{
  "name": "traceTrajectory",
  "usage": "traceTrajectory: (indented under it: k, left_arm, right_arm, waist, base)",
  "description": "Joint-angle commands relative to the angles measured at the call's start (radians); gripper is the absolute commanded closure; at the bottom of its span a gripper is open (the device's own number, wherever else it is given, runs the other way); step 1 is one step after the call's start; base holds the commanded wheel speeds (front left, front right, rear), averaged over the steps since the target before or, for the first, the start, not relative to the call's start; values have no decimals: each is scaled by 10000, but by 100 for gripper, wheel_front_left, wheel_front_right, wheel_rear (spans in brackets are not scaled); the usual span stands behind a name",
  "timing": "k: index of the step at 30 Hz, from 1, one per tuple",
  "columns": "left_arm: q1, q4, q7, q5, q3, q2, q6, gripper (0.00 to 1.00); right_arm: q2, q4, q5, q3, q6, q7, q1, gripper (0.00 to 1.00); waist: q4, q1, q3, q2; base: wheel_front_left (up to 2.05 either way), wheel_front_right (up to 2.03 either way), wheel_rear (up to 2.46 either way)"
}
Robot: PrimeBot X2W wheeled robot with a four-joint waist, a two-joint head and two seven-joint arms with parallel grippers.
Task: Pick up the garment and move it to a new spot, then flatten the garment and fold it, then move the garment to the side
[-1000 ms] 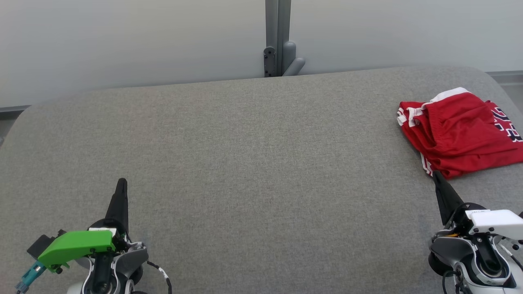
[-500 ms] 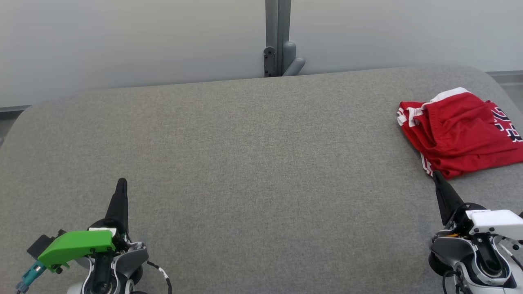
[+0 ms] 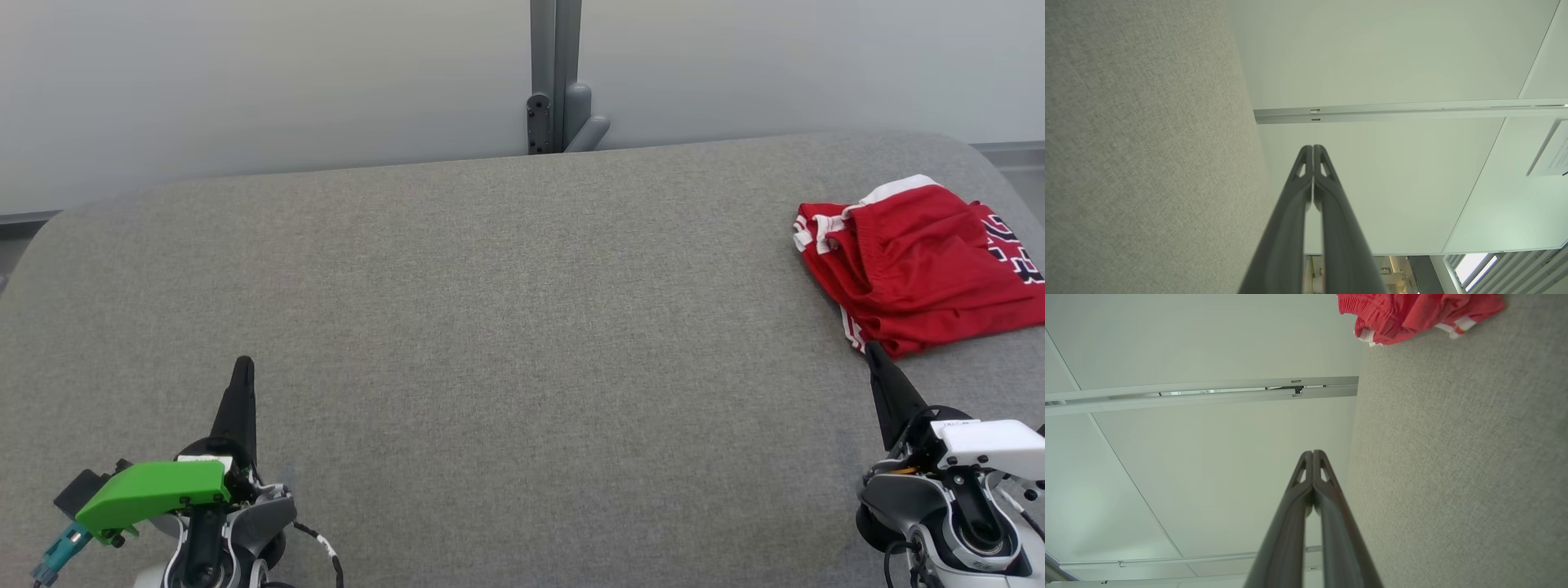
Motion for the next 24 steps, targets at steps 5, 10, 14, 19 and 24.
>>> traceTrajectory:
  k: [5,10,14,19,24]
  left_arm:
    - [-129,14,0,-30,35,1,-58,100]
    - [-129,13,0,-30,35,1,-58,100]
    - [-129,13,0,-30,34,1,-58,100]
    - [-129,13,-1,-30,34,1,-58,100]
    - [-129,12,-1,-31,34,1,-58,100]
  right_arm:
    - [-1,19,-43,-41,4,42,-119,100]
    - [8,20,-55,-55,4,58,-121,100]
    - [14,19,-67,-65,4,72,-122,100]
    - [24,20,-78,-77,4,75,-124,100]
    - [33,21,-94,-89,4,89,-125,100]
  waist:
    - [0,0,0,70]
    - [0,0,0,70]
    - [0,0,0,70]
    - [0,0,0,70]
    - [0,0,0,70]
  base:
    - [0,0,0]
    - [0,0,0]
    - [0,0,0]
    - [0,0,0]
    - [0,0,0]
